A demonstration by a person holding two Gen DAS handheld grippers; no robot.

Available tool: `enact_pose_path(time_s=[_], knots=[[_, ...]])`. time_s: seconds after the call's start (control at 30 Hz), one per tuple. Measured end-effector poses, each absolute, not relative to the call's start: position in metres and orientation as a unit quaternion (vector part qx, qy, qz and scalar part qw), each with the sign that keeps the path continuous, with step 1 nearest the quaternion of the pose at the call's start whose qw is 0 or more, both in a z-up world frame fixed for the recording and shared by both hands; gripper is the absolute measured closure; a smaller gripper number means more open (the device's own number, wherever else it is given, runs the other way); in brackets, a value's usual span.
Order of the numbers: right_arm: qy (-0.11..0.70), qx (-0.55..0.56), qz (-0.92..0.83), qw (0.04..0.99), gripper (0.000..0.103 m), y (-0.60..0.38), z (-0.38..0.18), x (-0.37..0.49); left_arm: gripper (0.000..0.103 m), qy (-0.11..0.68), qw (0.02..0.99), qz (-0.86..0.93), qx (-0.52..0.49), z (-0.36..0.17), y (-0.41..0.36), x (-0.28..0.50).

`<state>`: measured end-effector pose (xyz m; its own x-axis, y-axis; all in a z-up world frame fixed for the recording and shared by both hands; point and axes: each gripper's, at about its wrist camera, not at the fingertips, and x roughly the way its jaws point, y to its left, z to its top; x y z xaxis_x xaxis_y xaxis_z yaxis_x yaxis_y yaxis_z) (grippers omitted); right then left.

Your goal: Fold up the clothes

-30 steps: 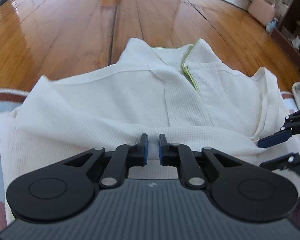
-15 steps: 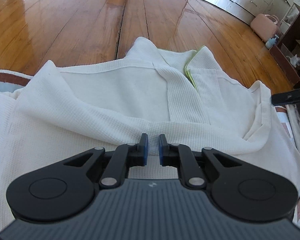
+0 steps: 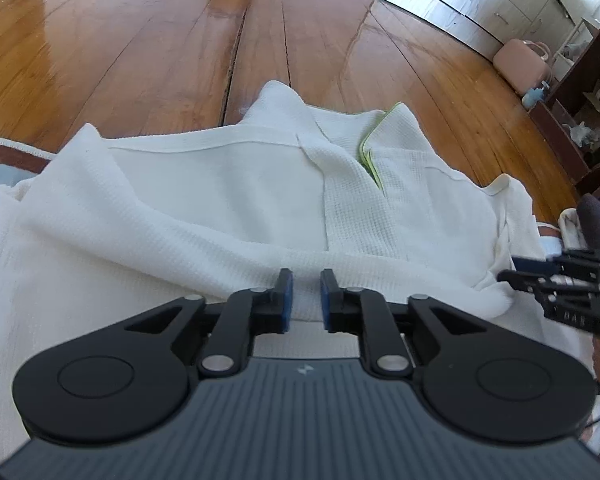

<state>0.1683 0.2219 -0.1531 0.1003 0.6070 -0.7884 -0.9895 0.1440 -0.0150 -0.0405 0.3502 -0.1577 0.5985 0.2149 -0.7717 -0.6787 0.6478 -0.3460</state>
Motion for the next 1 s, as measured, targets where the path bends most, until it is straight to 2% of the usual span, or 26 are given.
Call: enact_pose_path(time_s=[0.07, 0.1, 0.13, 0.17, 0.2, 0.23, 0.5, 0.67, 0.73, 0.8, 0.87, 0.93, 1.0], knots=[[0.32, -0.289, 0.582, 0.69, 0.096, 0.219, -0.151, 0.166, 0.061, 0.362, 0.835, 0.269, -0.314, -0.16, 0.347, -0.032], [0.32, -0.286, 0.581, 0.692, 0.098, 0.219, -0.148, 0.167, 0.057, 0.368, 0.838, 0.271, -0.299, -0.159, 0.343, -0.027], [0.32, -0.283, 0.579, 0.694, 0.099, 0.219, -0.146, 0.169, 0.06, 0.373, 0.84, 0.272, -0.284, -0.158, 0.338, -0.022], [0.32, -0.279, 0.578, 0.696, 0.1, 0.219, -0.144, 0.17, 0.07, 0.379, 0.842, 0.273, -0.269, -0.157, 0.334, -0.016], [0.323, -0.271, 0.578, 0.699, 0.1, 0.219, -0.141, 0.172, 0.098, 0.384, 0.844, 0.275, -0.253, -0.156, 0.33, -0.011], [0.332, -0.253, 0.577, 0.702, 0.1, 0.219, -0.139, 0.175, 0.102, 0.382, 0.845, 0.276, -0.251, -0.155, 0.328, -0.011], [0.394, -0.104, 0.563, 0.719, 0.1, 0.223, -0.122, 0.209, 0.102, 0.315, 0.866, 0.295, -0.253, -0.129, 0.339, -0.015], [0.387, -0.053, 0.542, 0.744, 0.1, 0.257, -0.116, 0.234, 0.101, 0.278, 0.866, 0.334, -0.249, -0.115, 0.365, -0.003], [0.364, -0.096, 0.529, 0.761, 0.097, 0.278, -0.112, 0.24, 0.098, 0.288, 0.849, 0.357, -0.262, -0.118, 0.382, -0.001], [0.308, -0.177, 0.495, 0.793, 0.088, 0.295, -0.103, 0.242, 0.098, 0.3, 0.851, 0.361, -0.236, -0.113, 0.391, -0.009], [0.287, -0.21, 0.477, 0.804, 0.058, 0.299, -0.094, 0.256, 0.093, 0.305, 0.857, 0.368, -0.193, -0.104, 0.397, -0.024], [0.342, -0.197, 0.504, 0.768, 0.06, 0.294, -0.095, 0.277, 0.073, 0.302, 0.861, 0.384, -0.142, -0.093, 0.403, -0.048], [0.397, -0.193, 0.514, 0.735, 0.06, 0.288, -0.103, 0.292, 0.07, 0.304, 0.857, 0.388, -0.149, -0.092, 0.418, -0.076]])
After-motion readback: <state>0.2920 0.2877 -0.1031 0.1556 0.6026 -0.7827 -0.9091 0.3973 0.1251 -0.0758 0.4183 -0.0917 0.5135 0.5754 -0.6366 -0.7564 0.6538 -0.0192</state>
